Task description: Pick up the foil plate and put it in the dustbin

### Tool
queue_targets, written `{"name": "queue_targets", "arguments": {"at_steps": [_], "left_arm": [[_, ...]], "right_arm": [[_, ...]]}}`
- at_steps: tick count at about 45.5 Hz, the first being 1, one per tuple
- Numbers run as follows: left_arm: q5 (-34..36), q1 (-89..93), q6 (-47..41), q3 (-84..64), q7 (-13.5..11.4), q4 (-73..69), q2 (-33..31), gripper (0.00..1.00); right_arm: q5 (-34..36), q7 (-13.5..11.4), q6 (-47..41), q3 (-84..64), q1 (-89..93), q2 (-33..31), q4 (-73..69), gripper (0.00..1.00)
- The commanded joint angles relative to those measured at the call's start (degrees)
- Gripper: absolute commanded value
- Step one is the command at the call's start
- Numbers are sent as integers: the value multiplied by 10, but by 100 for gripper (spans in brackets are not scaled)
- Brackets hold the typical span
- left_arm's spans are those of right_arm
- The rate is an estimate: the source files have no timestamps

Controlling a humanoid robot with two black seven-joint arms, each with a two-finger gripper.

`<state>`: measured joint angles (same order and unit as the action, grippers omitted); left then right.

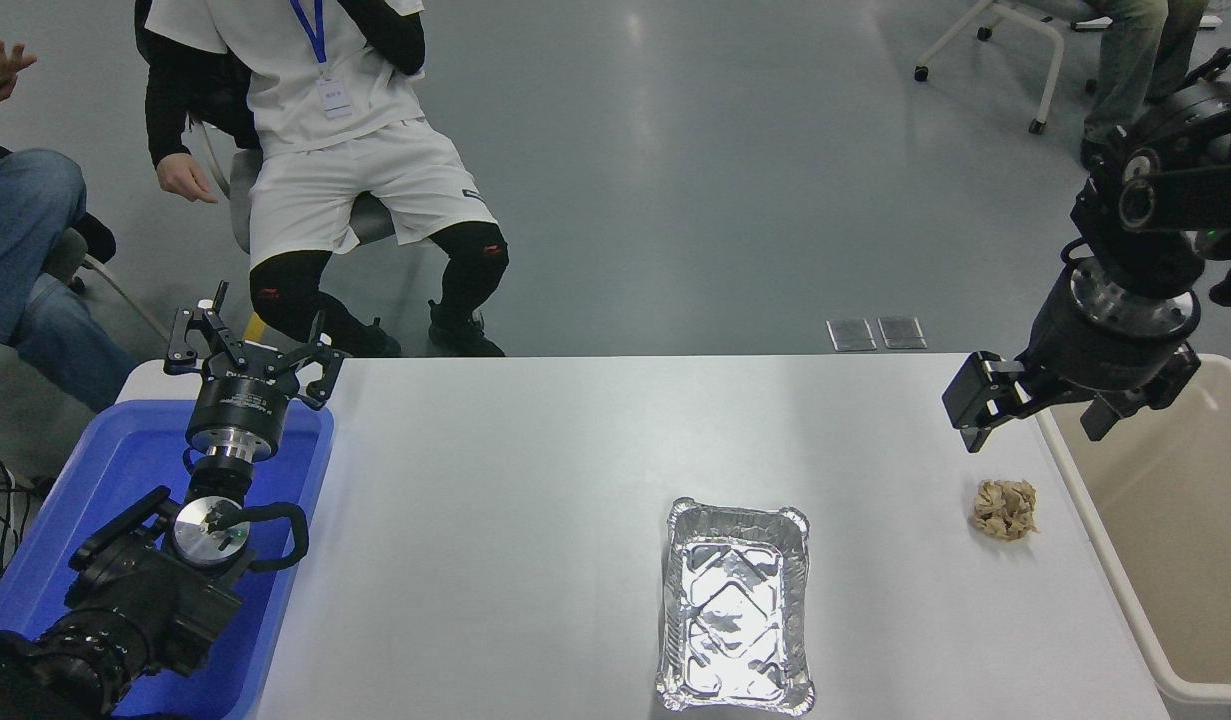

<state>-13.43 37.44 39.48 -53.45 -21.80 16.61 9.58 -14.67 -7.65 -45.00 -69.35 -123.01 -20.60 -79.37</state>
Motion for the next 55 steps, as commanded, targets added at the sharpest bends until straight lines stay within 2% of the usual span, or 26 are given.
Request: {"name": "queue_targets", "arguments": {"at_steps": [1,51,55], "left_arm": [[1,0,1,0,0,0,0,99],[0,0,1,0,0,0,0,99],[0,0,1,0,0,0,0,99]], "right_arm": [[0,0,0,0,0,-1,0,100],[10,2,0,21,19,3,6,100],[10,1,39,24,29,3,6,100]]}}
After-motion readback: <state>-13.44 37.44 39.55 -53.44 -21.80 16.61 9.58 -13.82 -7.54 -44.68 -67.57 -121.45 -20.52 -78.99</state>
